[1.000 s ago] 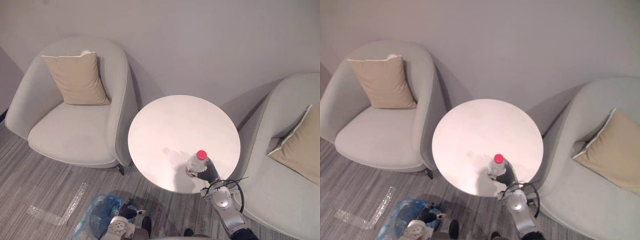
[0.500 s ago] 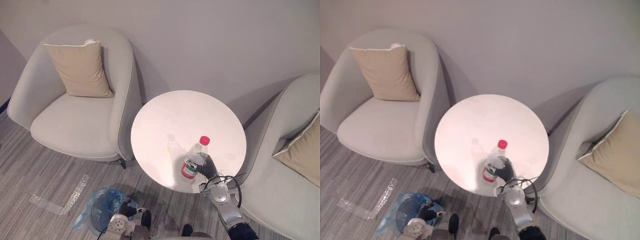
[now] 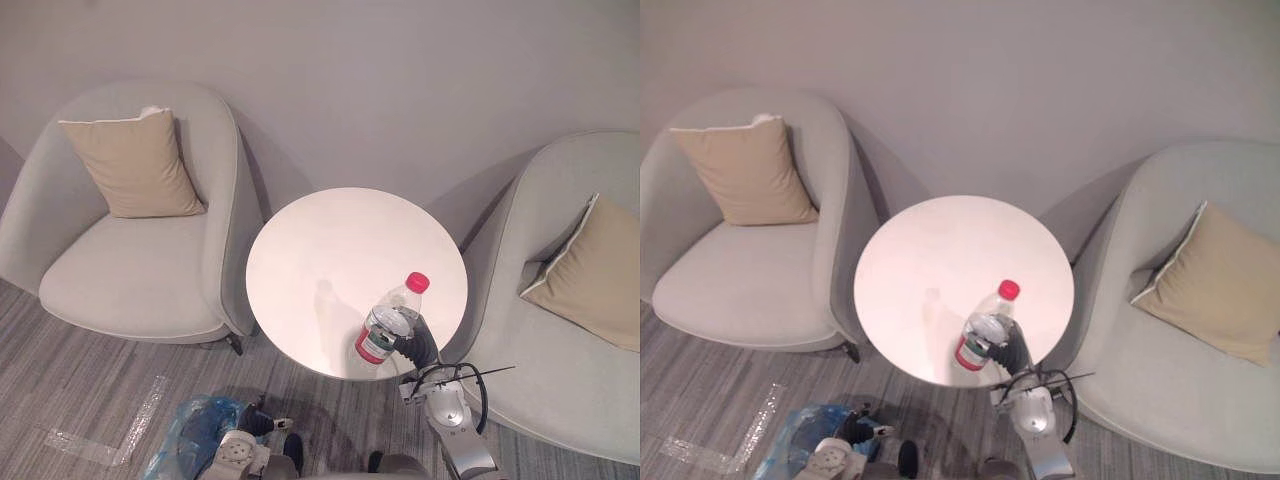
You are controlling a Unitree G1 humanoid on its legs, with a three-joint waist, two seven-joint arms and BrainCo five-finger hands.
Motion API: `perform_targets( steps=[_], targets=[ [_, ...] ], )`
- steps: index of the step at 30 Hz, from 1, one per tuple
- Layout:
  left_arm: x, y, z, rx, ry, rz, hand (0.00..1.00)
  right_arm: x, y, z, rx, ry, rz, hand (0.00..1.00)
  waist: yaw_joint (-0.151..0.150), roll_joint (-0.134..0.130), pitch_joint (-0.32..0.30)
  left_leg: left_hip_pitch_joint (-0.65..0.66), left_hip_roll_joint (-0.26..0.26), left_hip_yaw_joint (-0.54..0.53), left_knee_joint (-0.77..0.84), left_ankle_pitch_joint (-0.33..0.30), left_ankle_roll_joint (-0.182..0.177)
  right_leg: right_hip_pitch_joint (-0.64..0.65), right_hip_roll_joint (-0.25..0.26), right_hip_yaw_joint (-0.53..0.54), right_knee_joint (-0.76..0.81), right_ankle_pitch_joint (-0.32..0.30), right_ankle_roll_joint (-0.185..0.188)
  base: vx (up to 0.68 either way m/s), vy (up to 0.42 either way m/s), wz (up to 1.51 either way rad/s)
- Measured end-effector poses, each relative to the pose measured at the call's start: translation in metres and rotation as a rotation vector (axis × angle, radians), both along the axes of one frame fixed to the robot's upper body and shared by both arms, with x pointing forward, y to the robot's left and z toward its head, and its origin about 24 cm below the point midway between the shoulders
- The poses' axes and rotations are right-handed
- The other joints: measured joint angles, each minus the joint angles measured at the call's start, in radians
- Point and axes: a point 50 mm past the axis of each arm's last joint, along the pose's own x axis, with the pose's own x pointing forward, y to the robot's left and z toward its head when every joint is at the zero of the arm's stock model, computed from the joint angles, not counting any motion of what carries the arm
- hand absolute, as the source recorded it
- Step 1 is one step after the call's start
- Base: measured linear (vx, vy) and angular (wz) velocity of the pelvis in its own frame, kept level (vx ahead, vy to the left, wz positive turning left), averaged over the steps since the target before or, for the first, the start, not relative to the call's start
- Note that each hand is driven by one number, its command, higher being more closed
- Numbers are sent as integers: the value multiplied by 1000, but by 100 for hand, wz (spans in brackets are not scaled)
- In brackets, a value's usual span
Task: Gather rubbish on tea table into small bin, then transfer packed bag to large trash can.
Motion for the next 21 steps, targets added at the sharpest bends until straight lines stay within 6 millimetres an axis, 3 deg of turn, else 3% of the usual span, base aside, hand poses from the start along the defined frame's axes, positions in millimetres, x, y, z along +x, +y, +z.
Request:
perform_targets(
  steps=[5, 6, 9, 11, 12, 13, 14, 15, 17, 19, 21],
  targets=[
    [4, 0, 2, 0, -13, 9, 0, 4, 4, 16, -2, -80, -4, 100, 2, -14, -3, -82, -57, -116, 38, 14, 1, -2, -13, 140, 28, -81, 14, -126, -81, 103],
    [10, -7, 3, -22, -34, 41, 0, 11, 6, 22, -27, -110, 14, 100, 19, 38, 12, -157, -32, -228, 49, 75, -40, 41, 30, 69, -116, -50, -14, -259, -230, 148],
    [13, -9, 4, -32, -40, 47, 0, 11, 6, 22, -13, -110, 10, 100, 43, 53, 21, -143, 4, -278, -29, 127, -64, 43, 65, 21, -125, -37, -36, -155, -151, 72],
    [11, -14, 4, -46, -45, 43, 0, 11, 2, 22, -16, -108, 3, 100, 40, 78, 22, -172, 6, -303, -16, 162, -55, 32, 103, 17, -109, -32, -52, -87, -150, 62],
    [12, -19, 5, -54, -52, 22, 0, 11, -5, 21, -29, -105, -21, 100, 25, 90, 24, -209, -10, -299, -31, 246, -31, 26, 123, 9, -136, -29, -93, -160, -136, 140],
    [12, -21, 5, -50, -51, 6, 0, 11, -12, 21, -36, -101, -47, 100, 3, 95, 25, -214, -13, -254, -79, 301, -4, 22, 87, -52, -171, 2, -107, -200, -30, 181],
    [17, -23, 7, -52, -68, -9, 0, 12, -18, 18, -46, -87, -80, 100, 0, 92, 32, -234, -17, -84, 59, 184, 52, 27, 54, -114, -176, 20, -102, -184, -22, 152],
    [17, -23, 7, -49, -63, -12, 0, 11, -20, 15, -49, -75, -92, 100, -2, 84, 35, -234, -16, -6, 134, 121, 67, 30, 36, -143, -172, 24, -101, -118, -6, 130],
    [12, -25, 5, -38, -51, -43, 0, 10, -22, 12, -50, -60, -107, 100, -13, 83, 33, -170, 44, 177, 280, -35, 33, 33, -14, -222, -165, 31, -92, -143, -29, 122],
    [9, -26, 4, -30, -41, -61, 0, 10, -21, 12, -44, -60, -113, 100, -16, 85, 32, -110, 72, 214, 251, -76, 10, 34, -25, -257, -170, 38, -80, -149, 80, 88],
    [5, -29, 2, -30, -24, -74, 0, 11, -20, 12, -31, -60, -119, 100, -17, 104, 19, -6, 90, 210, 33, -99, -39, 36, -10, -303, -208, 55, -46, -119, 141, 80]
  ],
)
